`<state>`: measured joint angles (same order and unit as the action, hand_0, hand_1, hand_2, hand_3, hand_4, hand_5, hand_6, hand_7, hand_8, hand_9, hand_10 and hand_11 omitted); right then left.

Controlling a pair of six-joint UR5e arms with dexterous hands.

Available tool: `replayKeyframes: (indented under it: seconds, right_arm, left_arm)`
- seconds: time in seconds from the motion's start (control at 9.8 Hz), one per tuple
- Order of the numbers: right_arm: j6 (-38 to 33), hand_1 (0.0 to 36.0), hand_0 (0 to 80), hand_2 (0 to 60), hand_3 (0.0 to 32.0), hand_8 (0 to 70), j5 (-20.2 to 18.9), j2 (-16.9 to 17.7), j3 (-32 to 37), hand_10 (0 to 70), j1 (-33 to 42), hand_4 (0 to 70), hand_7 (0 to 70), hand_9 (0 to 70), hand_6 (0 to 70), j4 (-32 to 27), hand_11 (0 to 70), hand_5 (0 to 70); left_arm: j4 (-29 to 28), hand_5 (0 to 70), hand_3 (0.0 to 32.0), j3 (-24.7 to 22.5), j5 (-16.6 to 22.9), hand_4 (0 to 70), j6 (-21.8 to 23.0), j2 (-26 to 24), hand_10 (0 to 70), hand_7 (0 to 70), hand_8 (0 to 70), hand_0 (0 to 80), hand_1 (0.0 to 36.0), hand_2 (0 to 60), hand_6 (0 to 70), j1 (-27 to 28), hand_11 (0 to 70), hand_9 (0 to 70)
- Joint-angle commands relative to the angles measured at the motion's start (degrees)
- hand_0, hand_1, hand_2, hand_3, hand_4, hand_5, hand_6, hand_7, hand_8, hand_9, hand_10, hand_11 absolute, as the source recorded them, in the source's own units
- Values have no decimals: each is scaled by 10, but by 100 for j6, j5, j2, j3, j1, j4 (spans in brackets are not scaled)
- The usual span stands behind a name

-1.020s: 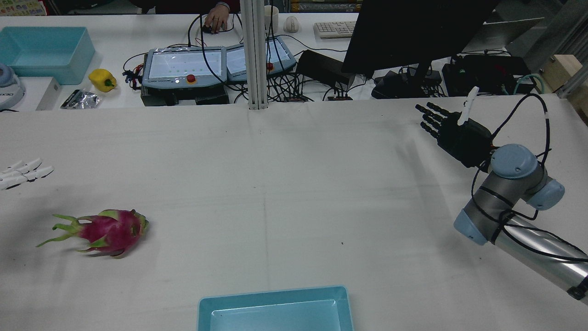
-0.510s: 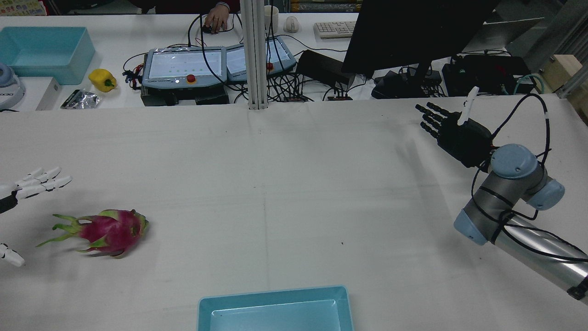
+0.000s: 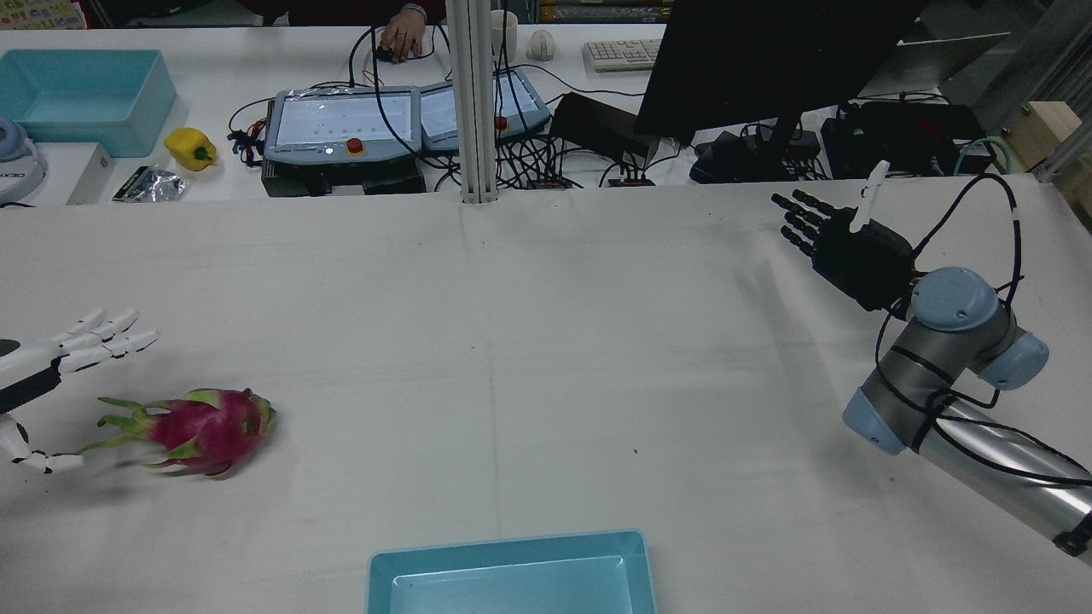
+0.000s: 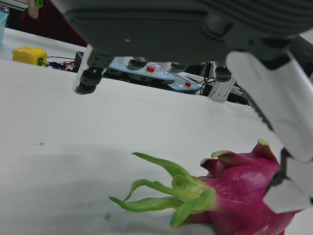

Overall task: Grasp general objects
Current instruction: 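Lower the left hand over the dragon fruit and wrap fingers around it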

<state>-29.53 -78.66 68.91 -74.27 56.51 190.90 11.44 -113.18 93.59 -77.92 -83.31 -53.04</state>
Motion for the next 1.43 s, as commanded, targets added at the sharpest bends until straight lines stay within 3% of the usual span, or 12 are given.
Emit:
replayKeyframes:
  seconds: [0.0,0.31,0.51,0.61,0.71,0.92,1.22,1.33]
  right_arm:
    - [0,0,0,0,0,0,0,0,0,0,0,0,0,0,0,0,0,0]
    - [0,0,0,0,0,0,0,0,0,0,0,0,0,0,0,0,0,0]
    - [0,0,0,0,0,0,0,0,0,0,0,0,0,0,0,0,0,0]
    - [0,0,0,0,0,0,0,0,0,0,0,0,0,0,0,0,0,0]
    - [0,0,0,0,0,0,0,0,0,0,0,0,0,0,0,0,0,0]
    - [0,0,0,0,0,0,0,0,0,0,0,0,0,0,0,0,0,0]
    - [0,0,0,0,0,0,0,0,0,0,0,0,0,0,0,0,0,0]
    - [0,0,0,0,0,0,0,0,0,0,0,0,0,0,0,0,0,0]
  left_arm:
    - [489,0,320,50,-95,0,249,-263,0,0,0,454,87,10,0,277,0,0]
    - [360,0,320,50,-86,0,506,-282,0,0,0,426,50,0,0,514,0,0]
    - [280,0,320,94,-112,0,621,-291,0,0,0,443,91,44,0,716,0,0]
    - [262,0,320,94,-226,0,620,-291,0,0,0,447,125,162,0,725,0,0]
    - [227,0,320,94,-262,0,612,-317,0,0,0,447,144,238,0,734,0,0]
    - [166,0,320,111,-288,0,638,-334,0,0,0,448,159,289,0,734,0,0]
    - [183,0,320,216,-315,0,647,-527,0,0,0,451,170,319,0,752,0,0]
    - [192,0,320,287,-323,0,673,-606,0,0,0,451,167,300,0,865,0,0]
